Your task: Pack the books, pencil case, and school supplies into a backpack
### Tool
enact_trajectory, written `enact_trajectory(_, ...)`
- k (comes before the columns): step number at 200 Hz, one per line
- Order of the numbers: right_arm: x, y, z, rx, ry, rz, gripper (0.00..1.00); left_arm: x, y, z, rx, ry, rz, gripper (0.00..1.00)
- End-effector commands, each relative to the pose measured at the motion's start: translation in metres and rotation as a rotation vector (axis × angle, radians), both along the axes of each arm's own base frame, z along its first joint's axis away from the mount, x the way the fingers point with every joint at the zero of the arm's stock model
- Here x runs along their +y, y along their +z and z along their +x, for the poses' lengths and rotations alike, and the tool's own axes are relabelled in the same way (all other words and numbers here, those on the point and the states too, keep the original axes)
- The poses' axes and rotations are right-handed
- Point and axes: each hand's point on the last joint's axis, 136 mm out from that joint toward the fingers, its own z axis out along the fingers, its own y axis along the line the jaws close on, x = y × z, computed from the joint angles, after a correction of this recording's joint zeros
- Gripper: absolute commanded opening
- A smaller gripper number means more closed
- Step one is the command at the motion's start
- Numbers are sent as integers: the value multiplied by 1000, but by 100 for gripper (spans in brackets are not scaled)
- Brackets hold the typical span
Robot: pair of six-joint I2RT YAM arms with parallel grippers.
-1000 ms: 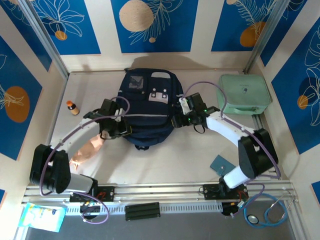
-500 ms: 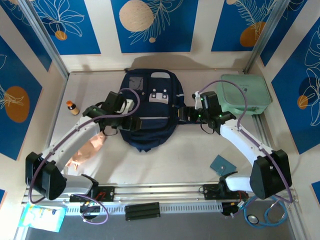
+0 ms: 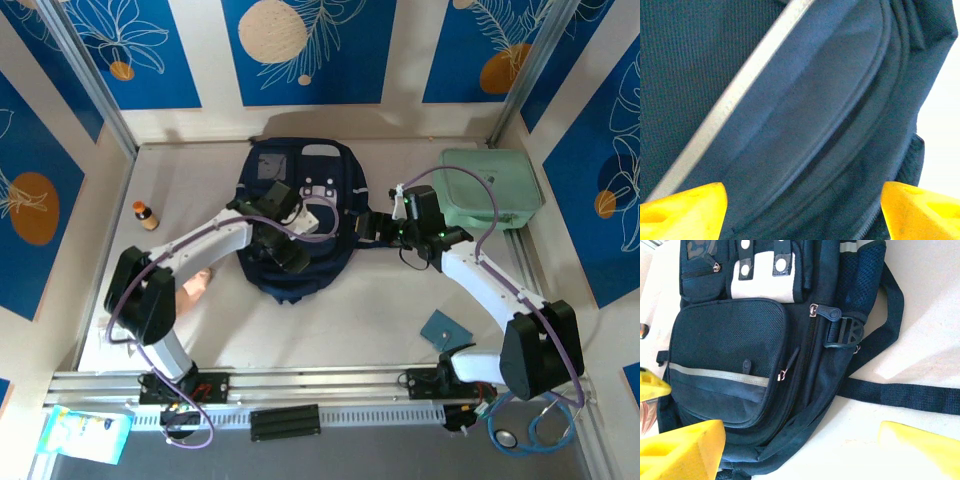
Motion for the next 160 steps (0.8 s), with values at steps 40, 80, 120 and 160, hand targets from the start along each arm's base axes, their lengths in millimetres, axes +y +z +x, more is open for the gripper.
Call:
enact_trajectory(40, 0, 3, -2, 14, -22, 38, 80, 11, -25, 15, -33, -152, 199, 73)
enact_trajectory(80, -1, 3, -1, 18, -31, 47, 80, 6, -39, 17, -34, -257, 220, 72)
enact_trajectory(120, -3, 1, -1, 29, -42, 59, 79, 7, -35, 39, -141, -246, 259, 57)
enact_trajectory(160, -6, -4, 0, 43, -57, 94, 79, 1, -12, 34, -158, -248, 196, 21)
